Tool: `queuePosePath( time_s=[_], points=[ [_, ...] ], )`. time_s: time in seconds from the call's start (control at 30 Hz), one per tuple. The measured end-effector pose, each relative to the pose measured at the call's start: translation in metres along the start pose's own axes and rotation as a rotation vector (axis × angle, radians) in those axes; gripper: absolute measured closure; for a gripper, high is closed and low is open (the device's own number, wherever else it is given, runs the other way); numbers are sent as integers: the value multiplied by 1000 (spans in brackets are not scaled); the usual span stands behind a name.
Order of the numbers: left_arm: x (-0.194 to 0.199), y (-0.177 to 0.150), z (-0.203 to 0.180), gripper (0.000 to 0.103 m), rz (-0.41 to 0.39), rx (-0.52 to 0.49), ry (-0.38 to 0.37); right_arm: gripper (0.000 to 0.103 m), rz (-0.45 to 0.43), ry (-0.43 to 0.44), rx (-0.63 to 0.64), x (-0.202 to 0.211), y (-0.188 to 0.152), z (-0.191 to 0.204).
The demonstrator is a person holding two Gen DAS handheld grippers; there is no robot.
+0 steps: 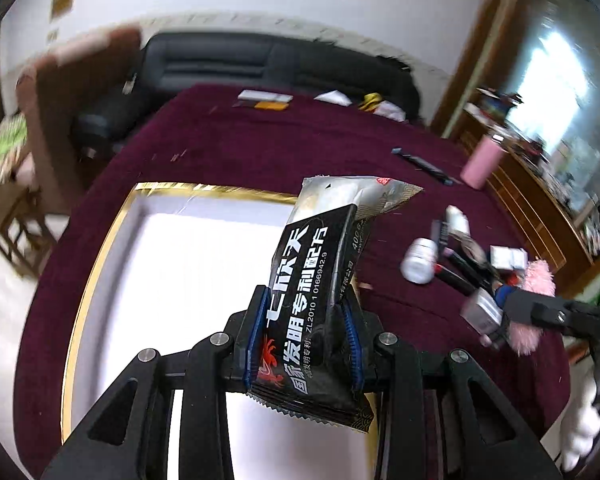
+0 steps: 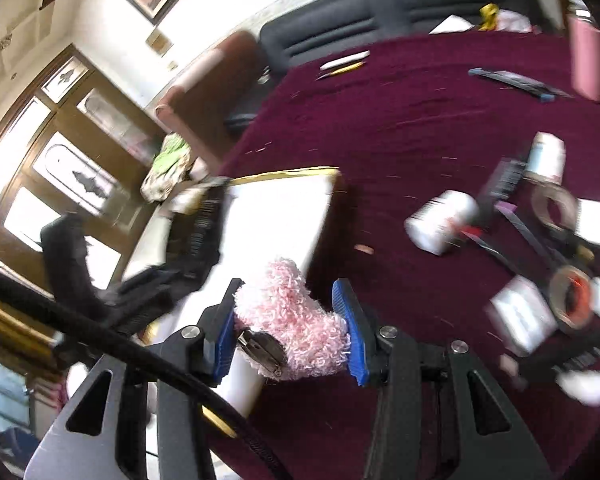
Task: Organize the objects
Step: 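Carry both items into the gold-rimmed white box and open both tools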
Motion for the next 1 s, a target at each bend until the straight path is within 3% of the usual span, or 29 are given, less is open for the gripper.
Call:
queuePosePath(
  time_s=[0.27,0.47,0.53,0.6,0.7,1.0],
  points=[
    [-71,26,51,74,143,173,-145,59,108,-155,-55,-94,73,5],
    [-91,40,58,71,164,226,-214,56,118,-226,-105,-110,85,-16],
    [-93,42,58,67,161,233,-230,56,124,-207,-118,-112,88,-20],
    [-94,42,61,53,163,246,-256,54,114,-193,-118,-110,91,-21],
    [-94,39,62,40,142,253,-293,50,110,-169,-117,-108,94,-20],
    [-65,39,64,38,63,274,-310,45,68,-58,-128,-88,95,-16]
  ],
)
Point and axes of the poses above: each gripper's, at about its wrist camera, not at the fingertips, and x roughly against the way its jaws point, z to its left, y to its top, the point moved 6 cm from there along -x, roughly the way its jaws point, and after that the axes turned 15 degrees about z, right-handed, at the moved point
